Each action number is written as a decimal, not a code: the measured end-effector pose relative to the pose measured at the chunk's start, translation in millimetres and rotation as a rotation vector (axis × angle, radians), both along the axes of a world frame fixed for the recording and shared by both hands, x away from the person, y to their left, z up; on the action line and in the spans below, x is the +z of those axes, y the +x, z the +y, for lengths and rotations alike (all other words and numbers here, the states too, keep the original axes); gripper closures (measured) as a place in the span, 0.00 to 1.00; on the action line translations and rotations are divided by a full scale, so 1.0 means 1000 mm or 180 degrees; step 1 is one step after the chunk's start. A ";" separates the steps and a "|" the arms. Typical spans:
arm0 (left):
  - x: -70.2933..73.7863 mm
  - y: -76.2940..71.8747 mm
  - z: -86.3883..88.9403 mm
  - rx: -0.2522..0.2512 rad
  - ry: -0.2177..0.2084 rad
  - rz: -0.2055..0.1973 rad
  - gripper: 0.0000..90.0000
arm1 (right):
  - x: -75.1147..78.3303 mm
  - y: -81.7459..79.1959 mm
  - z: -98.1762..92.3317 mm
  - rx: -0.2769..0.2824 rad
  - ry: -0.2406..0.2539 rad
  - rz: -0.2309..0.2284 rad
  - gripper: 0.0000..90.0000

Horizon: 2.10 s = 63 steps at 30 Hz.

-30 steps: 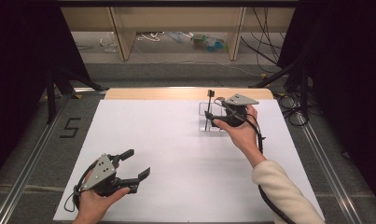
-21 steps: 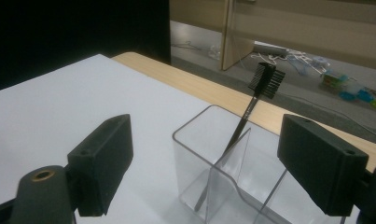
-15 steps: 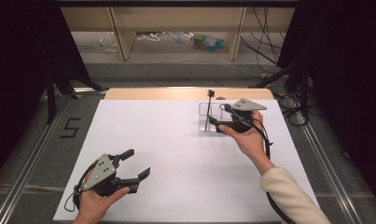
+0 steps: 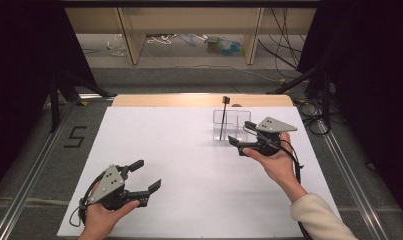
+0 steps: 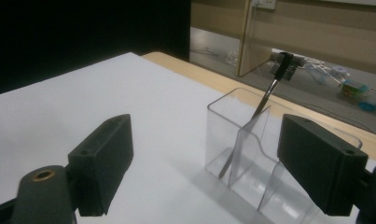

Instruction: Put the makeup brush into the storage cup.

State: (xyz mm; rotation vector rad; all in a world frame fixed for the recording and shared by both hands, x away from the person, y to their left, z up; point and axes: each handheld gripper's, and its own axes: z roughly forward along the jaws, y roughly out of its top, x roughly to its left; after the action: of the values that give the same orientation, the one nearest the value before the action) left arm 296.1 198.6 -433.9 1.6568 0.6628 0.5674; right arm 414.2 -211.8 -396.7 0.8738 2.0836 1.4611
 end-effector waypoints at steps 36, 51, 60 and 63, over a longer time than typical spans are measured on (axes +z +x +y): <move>-0.002 0.006 0.005 0.0028 -0.0016 -0.0063 0.19 | -0.022 -0.082 -0.022 0.0556 0.0145 -0.0033 0.21; -0.004 0.007 0.003 0.0032 -0.0004 0.0011 0.19 | -0.029 -0.093 -0.030 0.0501 -0.0012 0.0014 0.21; -0.005 0.007 0.003 0.0006 0.0012 0.0029 0.19 | -0.031 -0.090 -0.032 0.0487 -0.0068 0.0023 0.20; -0.005 0.008 0.002 -0.0002 0.0006 0.0036 0.19 | -0.032 -0.090 -0.032 0.0460 -0.0062 0.0050 0.20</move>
State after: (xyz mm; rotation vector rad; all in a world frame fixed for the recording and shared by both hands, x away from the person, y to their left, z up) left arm 303.9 201.0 -438.9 1.6631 0.6700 0.5588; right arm 323.9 -243.7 -428.2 0.7429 2.2088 1.5081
